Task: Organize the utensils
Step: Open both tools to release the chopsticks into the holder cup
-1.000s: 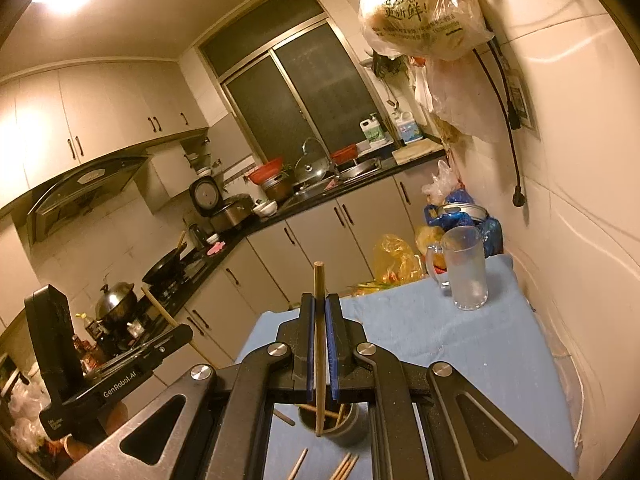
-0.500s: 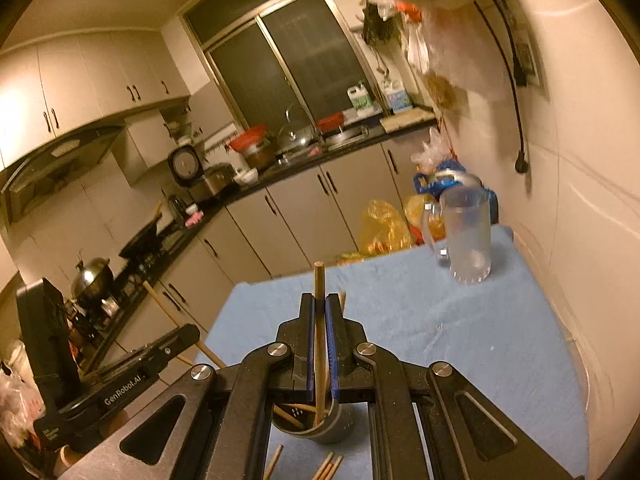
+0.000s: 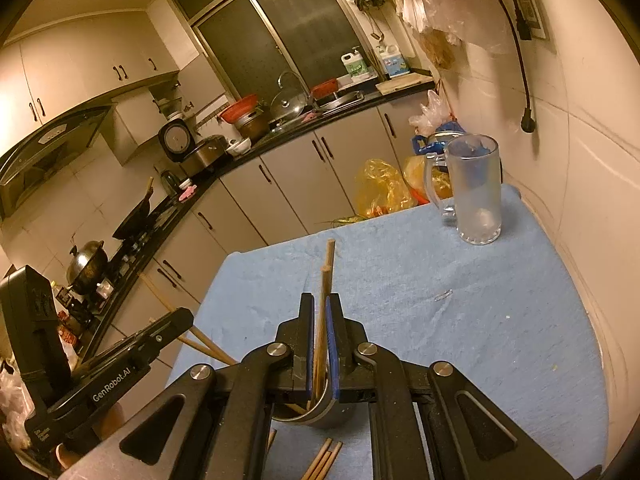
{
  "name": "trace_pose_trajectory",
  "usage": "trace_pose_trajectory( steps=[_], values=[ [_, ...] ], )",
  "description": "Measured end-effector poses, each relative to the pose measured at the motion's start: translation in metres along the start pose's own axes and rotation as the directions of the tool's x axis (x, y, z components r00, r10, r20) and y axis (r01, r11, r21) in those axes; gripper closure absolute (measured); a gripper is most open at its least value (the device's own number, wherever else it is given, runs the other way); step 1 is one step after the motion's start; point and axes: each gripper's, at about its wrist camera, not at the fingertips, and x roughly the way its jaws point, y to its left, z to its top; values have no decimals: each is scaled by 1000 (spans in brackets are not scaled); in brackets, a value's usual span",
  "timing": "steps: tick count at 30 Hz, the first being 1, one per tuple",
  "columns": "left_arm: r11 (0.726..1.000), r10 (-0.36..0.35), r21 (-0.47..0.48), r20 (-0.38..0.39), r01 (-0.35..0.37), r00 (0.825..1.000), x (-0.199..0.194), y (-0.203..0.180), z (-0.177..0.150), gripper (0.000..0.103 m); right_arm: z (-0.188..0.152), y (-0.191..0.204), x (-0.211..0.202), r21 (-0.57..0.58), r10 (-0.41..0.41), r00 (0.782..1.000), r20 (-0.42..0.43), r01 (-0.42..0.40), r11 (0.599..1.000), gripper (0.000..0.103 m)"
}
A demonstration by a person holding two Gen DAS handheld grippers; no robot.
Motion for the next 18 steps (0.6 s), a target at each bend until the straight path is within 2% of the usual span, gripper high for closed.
trace_pose_trajectory(
  steps=[1,5,11,14,18],
  values=[
    [1000,1,-1,8,0,1000,-2,0,0,80,0,1,-2,0,2,1000,2,-2,1000,93],
    [1000,2,0,22,-2,1000,-12,-1,1,79,-1,2,-13,5,3,1000,19,-3,1000,86],
    [1000,-4,-16,51,5,999,-41,5,-8,77,-9,-2,-36,23,19,999,31,-20,1000,86],
    [1000,14,-4,47,-14,999,-58,12,-25,73,-23,-7,-46,39,36,999,18,-37,999,85],
    [1000,23,11,-18,-23,1000,-64,26,-66,72,-60,-14,-45,59,33,999,-35,-31,998,78]
  ],
)
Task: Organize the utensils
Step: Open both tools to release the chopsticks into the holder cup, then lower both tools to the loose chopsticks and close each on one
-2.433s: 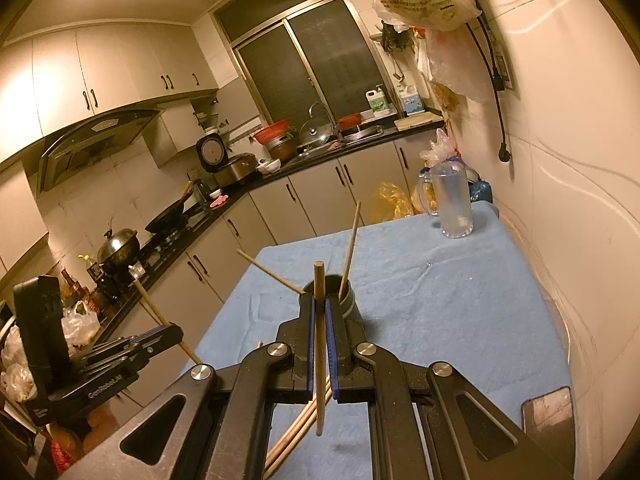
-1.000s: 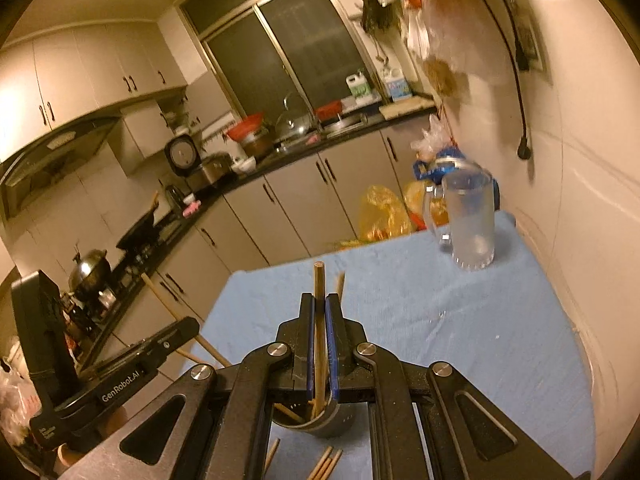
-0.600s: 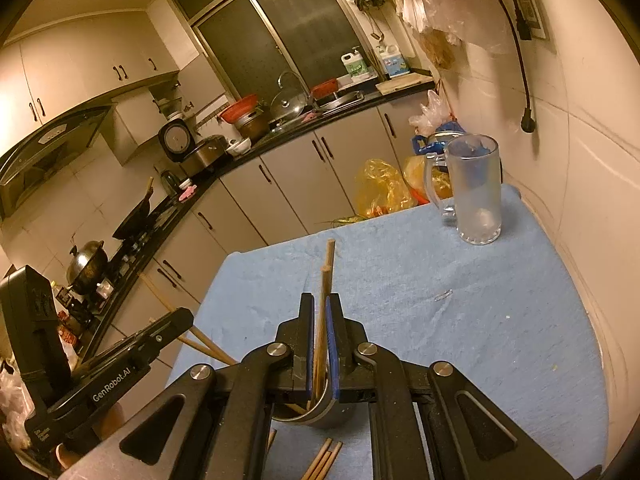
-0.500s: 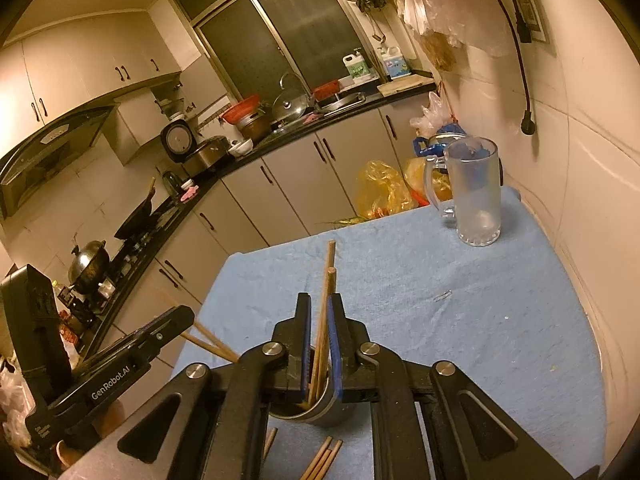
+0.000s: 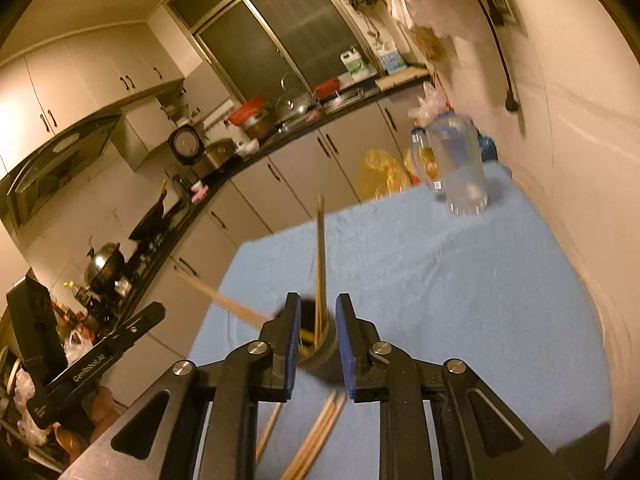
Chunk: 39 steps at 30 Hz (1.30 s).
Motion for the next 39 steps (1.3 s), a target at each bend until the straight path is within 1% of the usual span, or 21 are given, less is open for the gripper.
trace_pose_trajectory(
  steps=[1,2,5,6,8,9,11,13,15,17,20,21,23,24,25,27,30,33,35,38,39],
  values=[
    [1000,-2,-1,-44,2,999,5,4,-14,72,-8,-3,4,9,-2,1000,-19,2,1000,77],
    [1000,0,-2,-67,0,998,9,7,-21,72,-19,-7,11,26,2,999,-52,0,1000,77],
    [1000,10,-3,-160,-11,987,25,12,-49,72,-48,-18,35,80,43,987,-157,-31,996,77],
    [1000,5,-4,-203,-6,979,34,12,-58,72,-56,-21,41,97,49,982,-184,-31,995,77],
    [1000,-10,-15,-246,7,969,44,13,-67,72,-70,-25,52,116,57,970,-234,-30,993,77],
    [1000,-14,-18,-279,9,960,51,13,-73,72,-76,-26,57,120,61,966,-251,-31,992,77],
    [1000,-21,-14,-311,17,950,60,12,-80,72,-85,-27,63,127,61,958,-282,-26,992,77],
    [1000,-7,-8,-330,5,944,68,11,-86,72,-90,-27,67,124,66,951,-304,-29,992,77],
    [1000,-3,15,-351,8,936,76,7,-88,72,-94,-26,68,116,55,949,-310,-19,993,77],
    [999,30,42,-369,-16,929,86,6,-91,73,-97,-25,69,113,45,948,-314,-10,994,77],
    [998,33,68,-400,-6,916,101,7,-97,75,-99,-23,71,105,23,947,-320,11,994,77],
    [997,32,72,-404,-3,914,104,6,-97,77,-99,-22,72,105,15,946,-325,20,994,77],
    [996,30,94,-425,11,904,113,6,-101,90,-100,-21,74,102,4,943,-333,31,994,77],
    [995,41,103,-428,4,903,116,6,-102,96,-101,-19,76,96,-7,942,-336,41,995,77],
    [992,59,125,-406,-8,912,116,5,-102,96,-102,-17,78,91,-16,941,-339,50,995,77],
    [992,41,124,-397,9,917,117,6,-102,96,-104,-11,83,74,-38,936,-351,68,995,80],
    [995,-21,86,-371,56,928,118,15,-102,96,-107,1,95,32,-87,922,-377,107,994,84],
    [994,-88,28,-372,105,924,118,28,-101,96,-109,10,108,-8,-140,909,-393,148,989,86],
    [993,-99,20,-370,114,924,118,33,-101,96,-110,14,118,-30,-182,897,-404,186,982,87],
    [992,-118,3,-372,128,921,114,38,-102,96,-111,20,131,-66,-228,879,-418,221,973,88],
    [991,-124,-4,-372,132,920,114,36,-104,96,-112,22,135,-75,-235,877,-418,225,972,88]
  ],
)
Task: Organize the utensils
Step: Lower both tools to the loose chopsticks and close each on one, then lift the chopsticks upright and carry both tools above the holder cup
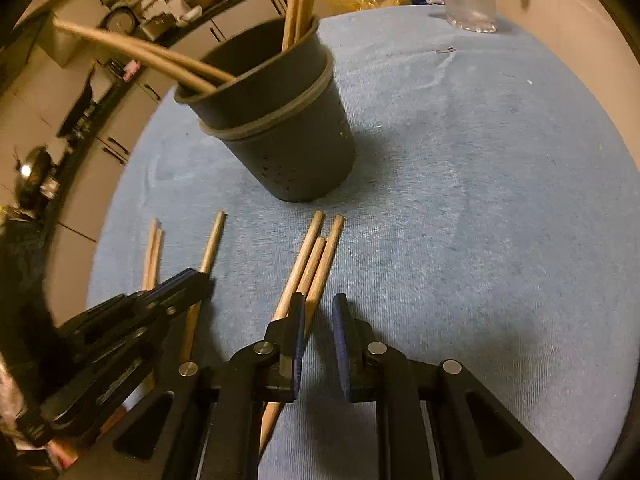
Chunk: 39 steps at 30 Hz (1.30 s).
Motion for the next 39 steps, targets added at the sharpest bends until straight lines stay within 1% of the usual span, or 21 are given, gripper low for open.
trace_pose_trajectory(
  steps=[4,5,8,10,12,14,16,18,19,21,23,26,29,30,33,37,39],
  values=[
    [1000,-11,-11,-1,11,1000,4,6,4,96,5,14,4,-40,-103,995,5,103,994,89],
    [1000,-14,-13,-1,14,1000,4,7,5,96,8,16,7,-53,-148,989,-9,147,988,89],
    [1000,-2,1,6,2,1000,2,2,2,96,15,21,10,-94,-183,983,-6,182,979,92],
    [1000,8,15,16,-9,1000,3,-2,0,97,18,19,10,-104,-169,986,0,168,980,94],
    [1000,-7,12,20,7,1000,1,-2,-2,97,18,10,6,-75,-130,992,-5,129,989,96],
    [1000,-23,18,52,22,998,-8,-5,-6,97,16,4,-5,-41,-40,999,36,42,998,97],
    [999,-38,28,87,36,995,-18,-7,-8,97,11,-1,-16,-32,-9,997,71,12,999,97],
    [998,-62,34,126,58,990,-30,-10,-9,97,6,-5,-30,-24,52,992,118,-50,998,97],
    [997,-70,33,153,65,986,-39,-12,-10,97,4,-7,-38,-21,72,987,143,-70,997,97],
    [998,-62,26,197,58,978,-53,-13,-12,97,1,-7,-51,-30,96,977,190,-92,995,97],
    [998,-56,9,231,55,971,-67,-12,-12,97,-2,-4,-69,-54,113,963,245,-103,993,97],
    [998,-52,-28,273,62,961,-90,-9,-14,97,-10,-4,-97,-95,146,931,335,-121,988,97],
    [998,-42,-36,303,56,952,-108,-12,-20,97,-17,3,-122,-127,180,895,409,-139,982,97],
    [998,-37,-35,317,50,948,-117,-14,-23,97,-19,3,-128,-137,190,885,426,-145,980,97],
    [998,-30,-33,336,44,942,-131,-18,-27,97,-27,10,-142,-162,207,862,462,-147,976,97],
    [999,-2,-31,354,14,935,-145,-29,-34,97,-37,15,-152,-187,226,842,491,-152,971,97],
    [999,7,-33,357,6,934,-146,-32,-36,97,-42,12,-158,-200,233,835,498,-151,968,97]
  ],
)
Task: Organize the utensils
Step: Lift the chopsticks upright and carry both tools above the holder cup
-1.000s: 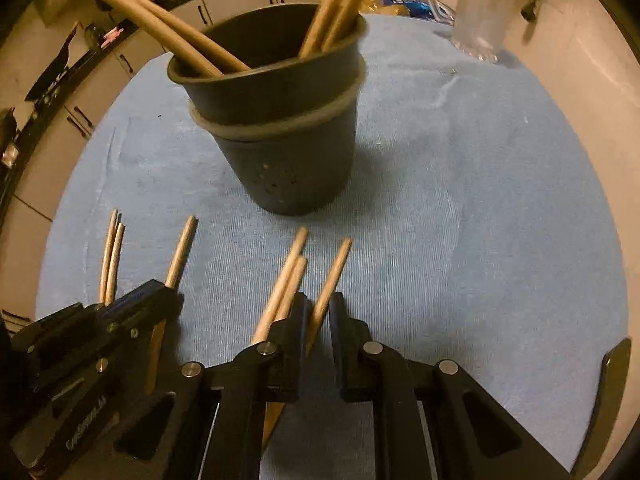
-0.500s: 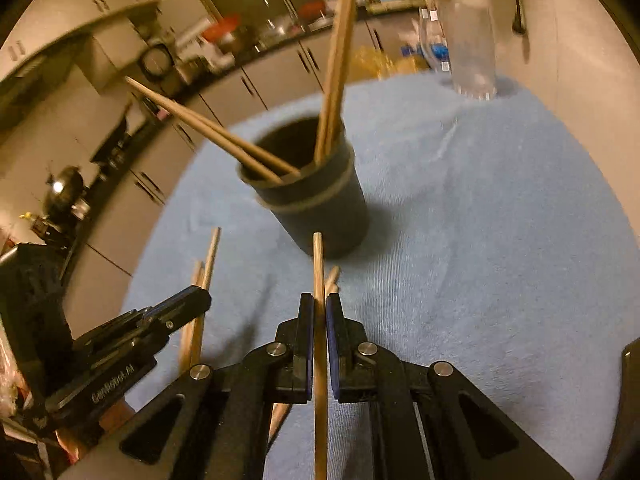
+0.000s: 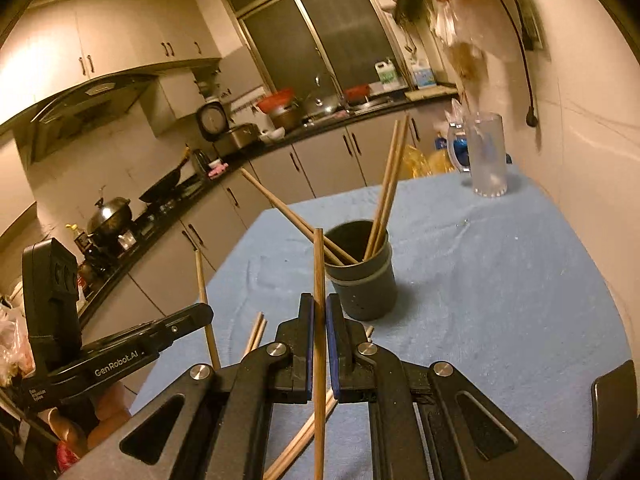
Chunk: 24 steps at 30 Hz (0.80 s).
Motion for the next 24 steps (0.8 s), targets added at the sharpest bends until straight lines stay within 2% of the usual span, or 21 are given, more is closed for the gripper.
trace_pose_trajectory(
  steps=[24],
  values=[
    [998,50,35,54,-52,997,-42,-35,-3,97,-9,-8,-52,19,36,996,81,-37,999,97]
  ],
)
